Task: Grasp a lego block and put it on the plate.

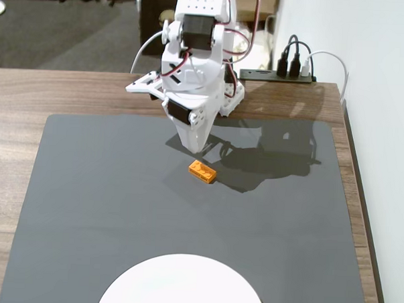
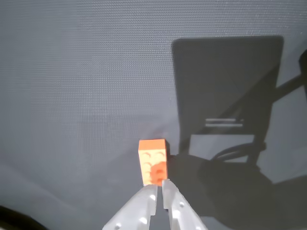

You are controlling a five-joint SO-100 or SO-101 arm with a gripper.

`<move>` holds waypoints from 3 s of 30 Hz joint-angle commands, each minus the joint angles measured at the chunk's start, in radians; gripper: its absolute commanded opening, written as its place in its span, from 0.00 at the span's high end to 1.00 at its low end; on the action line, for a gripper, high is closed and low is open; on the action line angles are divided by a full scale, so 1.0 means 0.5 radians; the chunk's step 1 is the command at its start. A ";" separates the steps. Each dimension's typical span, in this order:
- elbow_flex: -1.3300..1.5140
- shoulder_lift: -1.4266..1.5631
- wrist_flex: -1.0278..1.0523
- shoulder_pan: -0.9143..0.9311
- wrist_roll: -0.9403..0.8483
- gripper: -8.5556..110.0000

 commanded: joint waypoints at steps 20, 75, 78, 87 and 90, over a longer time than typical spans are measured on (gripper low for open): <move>-0.144 -0.123 -0.037 -0.114 0.055 0.85; -0.061 -0.466 -0.181 -0.242 -0.018 0.60; -0.067 -0.485 -0.199 -0.230 -0.037 0.60; -0.067 -0.500 -0.230 -0.215 -0.061 0.68; -0.067 -0.500 -0.236 -0.215 -0.067 0.71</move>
